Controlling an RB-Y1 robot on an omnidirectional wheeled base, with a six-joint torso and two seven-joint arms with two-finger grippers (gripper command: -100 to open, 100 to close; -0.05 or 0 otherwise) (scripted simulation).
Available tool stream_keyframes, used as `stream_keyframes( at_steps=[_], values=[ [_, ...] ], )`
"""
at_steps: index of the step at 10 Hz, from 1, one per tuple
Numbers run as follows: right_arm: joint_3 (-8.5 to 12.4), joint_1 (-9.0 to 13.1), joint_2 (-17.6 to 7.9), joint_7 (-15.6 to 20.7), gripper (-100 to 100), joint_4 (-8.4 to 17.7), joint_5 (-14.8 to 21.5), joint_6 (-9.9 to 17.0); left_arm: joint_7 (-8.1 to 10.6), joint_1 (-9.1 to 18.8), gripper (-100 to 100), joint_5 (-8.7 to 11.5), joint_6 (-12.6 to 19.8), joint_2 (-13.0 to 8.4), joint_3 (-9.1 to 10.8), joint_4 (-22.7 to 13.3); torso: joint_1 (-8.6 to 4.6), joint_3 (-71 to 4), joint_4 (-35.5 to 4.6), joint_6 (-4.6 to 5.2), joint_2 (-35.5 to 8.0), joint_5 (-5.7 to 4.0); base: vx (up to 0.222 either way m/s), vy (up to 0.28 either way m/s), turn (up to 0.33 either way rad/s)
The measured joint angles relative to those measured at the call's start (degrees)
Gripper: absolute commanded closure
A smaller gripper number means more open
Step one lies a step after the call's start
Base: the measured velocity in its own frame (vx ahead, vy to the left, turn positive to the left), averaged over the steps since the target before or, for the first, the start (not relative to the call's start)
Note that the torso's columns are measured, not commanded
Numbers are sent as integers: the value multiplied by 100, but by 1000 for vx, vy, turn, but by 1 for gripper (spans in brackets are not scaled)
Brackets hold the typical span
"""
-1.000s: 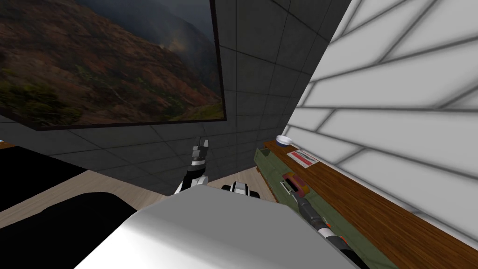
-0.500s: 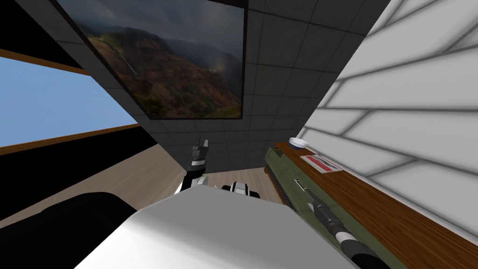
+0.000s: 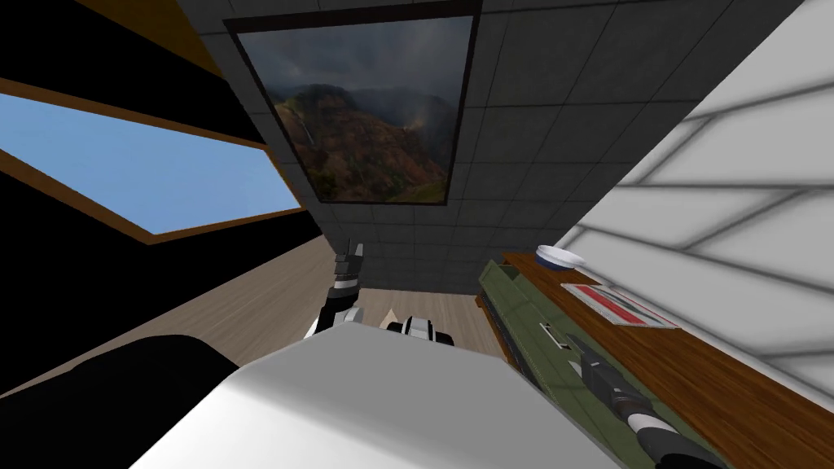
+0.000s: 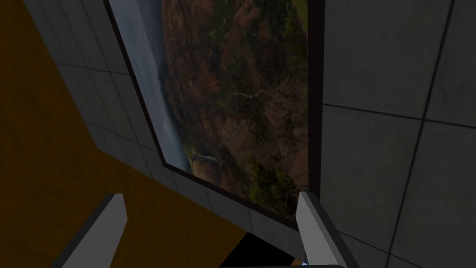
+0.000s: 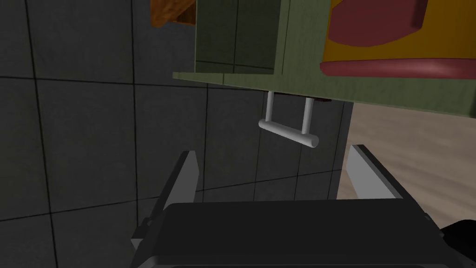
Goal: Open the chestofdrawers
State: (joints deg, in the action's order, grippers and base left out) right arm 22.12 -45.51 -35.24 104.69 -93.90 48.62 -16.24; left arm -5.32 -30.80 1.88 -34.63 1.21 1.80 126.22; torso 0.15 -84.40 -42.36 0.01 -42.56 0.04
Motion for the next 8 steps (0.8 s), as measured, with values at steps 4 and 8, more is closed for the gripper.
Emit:
stream_keyframes(
  at_steps=[4,8],
  values=[
    [44,16,-266,-366,0,4,-53,344,0,-4,0,0,-1,-2,3,0,-39,-38,18,0,60,-12,-58,38,100],
    [44,15,-266,-367,0,4,-53,344,0,-4,0,0,-1,-2,3,0,-13,-14,7,-1,23,-3,0,0,0]
  ],
)
